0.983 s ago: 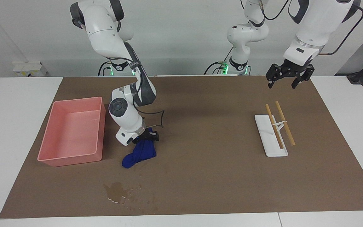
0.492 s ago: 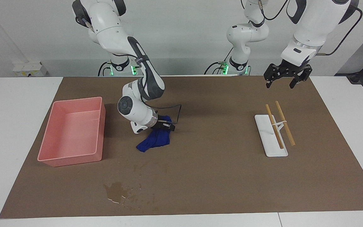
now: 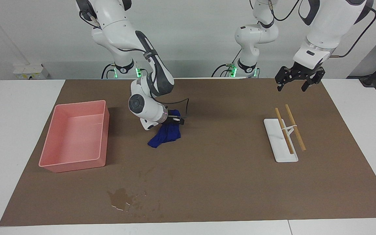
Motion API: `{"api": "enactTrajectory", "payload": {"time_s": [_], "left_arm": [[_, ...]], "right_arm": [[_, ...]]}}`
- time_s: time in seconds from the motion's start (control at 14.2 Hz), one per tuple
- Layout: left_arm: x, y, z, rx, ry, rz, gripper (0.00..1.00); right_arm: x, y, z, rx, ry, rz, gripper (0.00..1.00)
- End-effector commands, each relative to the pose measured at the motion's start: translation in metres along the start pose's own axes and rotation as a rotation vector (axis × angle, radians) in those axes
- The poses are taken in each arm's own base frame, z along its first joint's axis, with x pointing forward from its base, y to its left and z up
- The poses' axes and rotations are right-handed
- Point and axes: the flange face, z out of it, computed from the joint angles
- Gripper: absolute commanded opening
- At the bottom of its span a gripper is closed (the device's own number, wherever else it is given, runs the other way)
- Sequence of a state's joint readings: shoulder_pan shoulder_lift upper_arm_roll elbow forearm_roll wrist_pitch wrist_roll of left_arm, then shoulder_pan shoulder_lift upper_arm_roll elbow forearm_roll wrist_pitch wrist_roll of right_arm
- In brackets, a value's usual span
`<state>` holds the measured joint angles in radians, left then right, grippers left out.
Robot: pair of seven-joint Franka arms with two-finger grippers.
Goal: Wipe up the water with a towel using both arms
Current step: 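Wipe the towel across the water puddle with the right gripper, then carry the towel into the pink bin and release it with the right gripper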
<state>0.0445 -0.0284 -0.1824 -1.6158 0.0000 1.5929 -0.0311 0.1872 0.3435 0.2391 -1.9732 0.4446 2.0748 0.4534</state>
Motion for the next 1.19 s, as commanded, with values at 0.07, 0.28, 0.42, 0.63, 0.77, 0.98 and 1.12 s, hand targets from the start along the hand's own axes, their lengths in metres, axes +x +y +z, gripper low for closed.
{"api": "enactTrajectory", "payload": {"time_s": [0.07,0.28,0.42,0.63,0.77,0.98,1.12], "left_arm": [[-0.004,-0.001,0.0,0.017,-0.011,-0.001,1.0],[-0.004,-0.001,0.0,0.017,-0.011,-0.001,1.0],[-0.004,-0.001,0.0,0.017,-0.011,-0.001,1.0],[-0.004,-0.001,0.0,0.017,-0.011,-0.001,1.0],[-0.004,-0.001,0.0,0.016,-0.011,-0.001,1.0],[-0.004,-0.001,0.0,0.017,-0.011,-0.001,1.0],[-0.004,-0.001,0.0,0.016,-0.011,-0.001,1.0]], "right_arm": [[-0.033,0.032,-0.105,-0.092,0.003,-0.021,0.0],[-0.049,0.063,-0.178,-0.169,0.024,-0.088,0.0],[-0.051,0.085,-0.226,-0.242,0.098,-0.195,0.0],[-0.022,0.132,-0.287,-0.359,0.208,-0.427,0.0],[0.004,0.171,-0.306,-0.391,0.295,-0.551,0.0],[0.019,0.208,-0.311,-0.465,0.316,-0.674,0.0],[0.028,0.231,-0.306,-0.477,0.33,-0.699,0.0]]}}
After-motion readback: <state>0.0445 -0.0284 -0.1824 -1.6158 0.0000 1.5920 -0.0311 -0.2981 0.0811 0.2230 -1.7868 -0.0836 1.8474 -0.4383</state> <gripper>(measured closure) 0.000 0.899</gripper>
